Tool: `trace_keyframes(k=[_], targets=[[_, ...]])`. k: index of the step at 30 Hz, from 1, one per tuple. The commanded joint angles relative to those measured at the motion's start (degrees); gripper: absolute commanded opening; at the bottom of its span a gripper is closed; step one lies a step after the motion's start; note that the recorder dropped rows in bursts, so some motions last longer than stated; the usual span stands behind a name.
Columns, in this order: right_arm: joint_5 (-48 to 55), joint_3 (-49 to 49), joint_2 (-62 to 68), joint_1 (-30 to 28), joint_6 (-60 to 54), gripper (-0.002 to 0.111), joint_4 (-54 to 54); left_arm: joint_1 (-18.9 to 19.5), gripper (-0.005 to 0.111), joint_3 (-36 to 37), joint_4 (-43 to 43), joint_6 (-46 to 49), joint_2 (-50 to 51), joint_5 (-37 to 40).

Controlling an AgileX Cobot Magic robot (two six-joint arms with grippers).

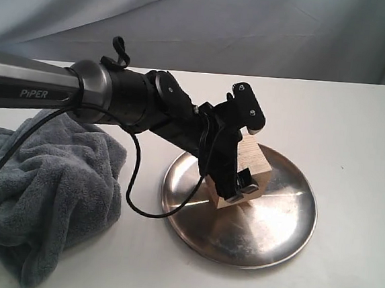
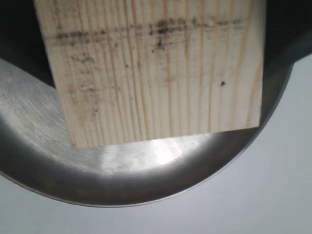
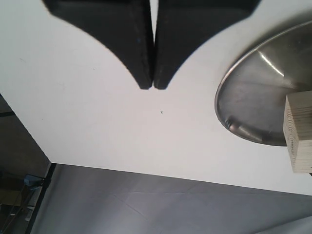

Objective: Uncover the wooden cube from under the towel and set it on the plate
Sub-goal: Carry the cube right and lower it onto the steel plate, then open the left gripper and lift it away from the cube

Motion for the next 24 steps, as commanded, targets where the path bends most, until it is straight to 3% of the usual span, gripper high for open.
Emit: trace_keyframes(k=[1, 19, 22, 24], targets=[[-0.1, 0.1, -0.3, -0.5, -0.1, 0.0, -0.2, -0.2, 0.0, -0.7, -3.1, 0.2, -0.6, -1.0], [-0.1, 0.1, -0.3, -0.5, -0.1, 0.0, -0.2, 0.0, 0.001, -0.7, -6.8, 0.1, 2.0, -3.1], [-0.1, 0.1, -0.3, -0.5, -0.1, 0.0, -0.2, 0.0, 0.007, -0.7, -6.9, 0.1, 2.0, -3.1], [-0.1, 0.1, -0.3, -0.5, -0.1, 0.0, -0.2, 0.0, 0.019, -0.7, -6.9, 0.1, 2.0, -2.7]])
